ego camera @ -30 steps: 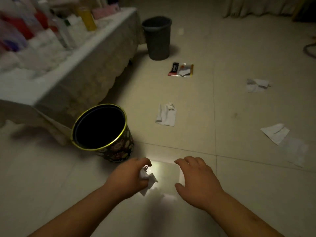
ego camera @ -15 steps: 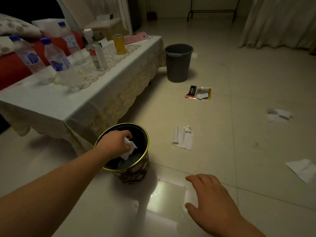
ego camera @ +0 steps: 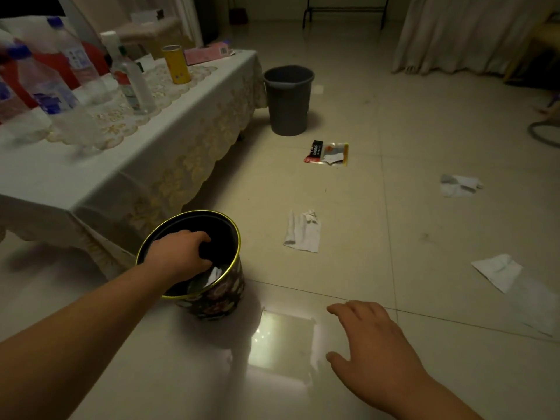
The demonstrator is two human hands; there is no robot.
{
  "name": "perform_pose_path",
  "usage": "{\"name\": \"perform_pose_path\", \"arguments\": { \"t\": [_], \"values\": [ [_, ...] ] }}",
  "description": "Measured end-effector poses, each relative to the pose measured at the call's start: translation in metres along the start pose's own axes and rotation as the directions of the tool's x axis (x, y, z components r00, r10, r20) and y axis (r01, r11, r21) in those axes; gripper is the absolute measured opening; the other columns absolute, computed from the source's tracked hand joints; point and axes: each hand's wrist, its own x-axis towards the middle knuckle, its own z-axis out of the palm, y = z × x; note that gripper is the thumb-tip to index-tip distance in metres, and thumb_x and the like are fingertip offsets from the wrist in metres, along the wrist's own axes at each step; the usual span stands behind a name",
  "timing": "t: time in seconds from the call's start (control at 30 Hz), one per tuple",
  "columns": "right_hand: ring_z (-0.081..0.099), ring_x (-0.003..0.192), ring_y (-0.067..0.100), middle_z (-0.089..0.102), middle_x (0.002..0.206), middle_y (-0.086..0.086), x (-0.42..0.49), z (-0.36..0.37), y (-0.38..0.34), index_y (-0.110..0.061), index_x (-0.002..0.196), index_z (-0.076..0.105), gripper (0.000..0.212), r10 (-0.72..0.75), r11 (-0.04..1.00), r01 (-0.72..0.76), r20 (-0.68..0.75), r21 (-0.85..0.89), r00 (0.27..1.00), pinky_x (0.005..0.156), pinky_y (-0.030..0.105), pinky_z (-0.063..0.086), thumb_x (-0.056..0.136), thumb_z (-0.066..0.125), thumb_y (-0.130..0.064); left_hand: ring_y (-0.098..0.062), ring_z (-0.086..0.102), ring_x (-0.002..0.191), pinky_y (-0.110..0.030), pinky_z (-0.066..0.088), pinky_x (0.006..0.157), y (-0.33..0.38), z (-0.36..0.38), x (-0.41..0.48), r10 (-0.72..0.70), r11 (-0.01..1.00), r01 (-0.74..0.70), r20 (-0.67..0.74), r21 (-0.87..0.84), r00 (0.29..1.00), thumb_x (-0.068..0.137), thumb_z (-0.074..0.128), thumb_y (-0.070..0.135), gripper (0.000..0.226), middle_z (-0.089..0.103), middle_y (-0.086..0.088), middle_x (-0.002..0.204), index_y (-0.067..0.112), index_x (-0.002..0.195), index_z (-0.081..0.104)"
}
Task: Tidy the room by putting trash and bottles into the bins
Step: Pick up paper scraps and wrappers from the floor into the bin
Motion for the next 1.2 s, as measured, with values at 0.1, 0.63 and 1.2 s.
{"name": "perform_pose_path", "arguments": {
  "t": [0.1, 0.63, 1.2],
  "values": [
    [0.023, 0.136, 0.010, 0.035, 0.144, -0.020, -0.003, -0.012, 0.000, -0.046, 0.142, 0.027, 0.070, 0.009, 1.000, -0.009, -0.020, 0.023, 1.000, 0.111, 0.033, 0.030, 0.077, 0.046, -0.064, -0.021, 0.063, 0.103, -0.040, 0.046, 0.084, 0.037, -0.022, -0.037, 0.066, 0.994, -0.061, -0.054, 0.092, 0.996, 0.075, 0.058, 0.063, 0.054, 0.066, 0.010, 0.115, 0.045, 0.126, 0.057],
    [0.034, 0.133, 0.013, 0.042, 0.145, -0.015, -0.188, -0.096, 0.148, -0.045, 0.142, 0.032, 0.068, 0.517, 0.855, -0.510, -0.236, 0.095, 0.823, 0.108, 0.038, 0.039, 0.078, 0.048, -0.063, -0.012, 0.056, 0.118, -0.042, 0.036, 0.109, 0.341, -0.054, -0.168, 0.617, 0.782, -0.618, -0.041, -0.074, 0.786, 0.074, 0.050, 0.068, 0.063, 0.059, 0.021, 0.130, 0.047, 0.133, 0.043],
    [0.041, 0.127, 0.016, 0.047, 0.140, -0.011, -0.487, -0.029, 0.223, -0.039, 0.142, 0.035, 0.069, 0.932, 0.359, -0.907, -0.127, 0.222, 0.338, 0.101, 0.037, 0.045, 0.080, 0.056, -0.064, -0.019, 0.056, 0.120, -0.045, 0.037, 0.108, 0.599, 0.014, -0.308, 0.949, 0.250, -0.967, 0.207, -0.041, 0.236, 0.072, 0.052, 0.071, 0.073, 0.059, 0.013, 0.130, 0.042, 0.138, 0.040]
  ]
}}
